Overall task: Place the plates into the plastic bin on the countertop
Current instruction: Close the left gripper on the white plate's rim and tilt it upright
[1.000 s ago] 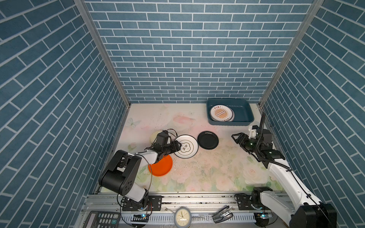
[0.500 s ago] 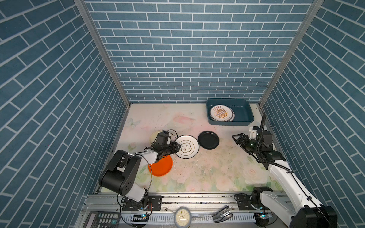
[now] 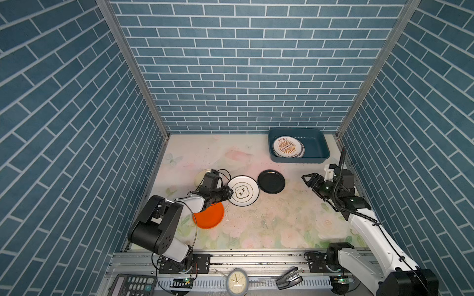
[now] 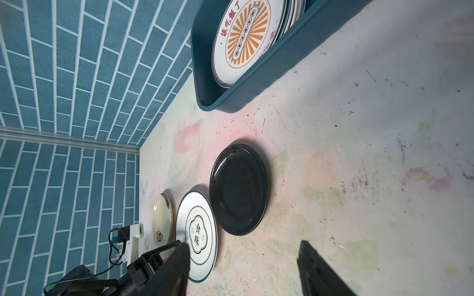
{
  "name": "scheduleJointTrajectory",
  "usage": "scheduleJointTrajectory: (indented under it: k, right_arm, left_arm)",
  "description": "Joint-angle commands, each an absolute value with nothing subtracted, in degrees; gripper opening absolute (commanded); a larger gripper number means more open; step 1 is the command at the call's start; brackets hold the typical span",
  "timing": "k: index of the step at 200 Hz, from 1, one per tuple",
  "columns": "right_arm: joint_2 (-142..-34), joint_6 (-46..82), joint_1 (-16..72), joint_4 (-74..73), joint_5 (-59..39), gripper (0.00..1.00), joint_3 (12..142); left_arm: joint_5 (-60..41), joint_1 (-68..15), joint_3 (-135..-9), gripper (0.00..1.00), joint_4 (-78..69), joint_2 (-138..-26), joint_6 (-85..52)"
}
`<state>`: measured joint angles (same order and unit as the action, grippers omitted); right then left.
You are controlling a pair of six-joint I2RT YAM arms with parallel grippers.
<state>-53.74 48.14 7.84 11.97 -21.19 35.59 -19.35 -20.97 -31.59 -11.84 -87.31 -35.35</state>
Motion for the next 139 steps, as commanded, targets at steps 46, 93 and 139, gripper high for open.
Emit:
scheduleJointTrajectory:
  k: [46, 93, 139]
  right_arm:
    - [-52.7, 49.9, 8.0, 11.5, -20.5, 0.67, 34.6]
    - [-52.4, 50.1, 8.0, 11.3, -20.6, 0.67, 34.4]
    - [-52.4, 50.5, 8.1, 10.9, -20.7, 0.67, 34.1]
  left_arm:
    - [-19.7, -20.9, -32.3, 0.34, -10.5, -85.8, -34.9]
    - [-20.2, -20.9, -32.2, 0.28, -10.8, -85.4, -35.0]
    - [-20.1, -20.9, -31.7, 0.23, -11.3, -84.1, -35.2]
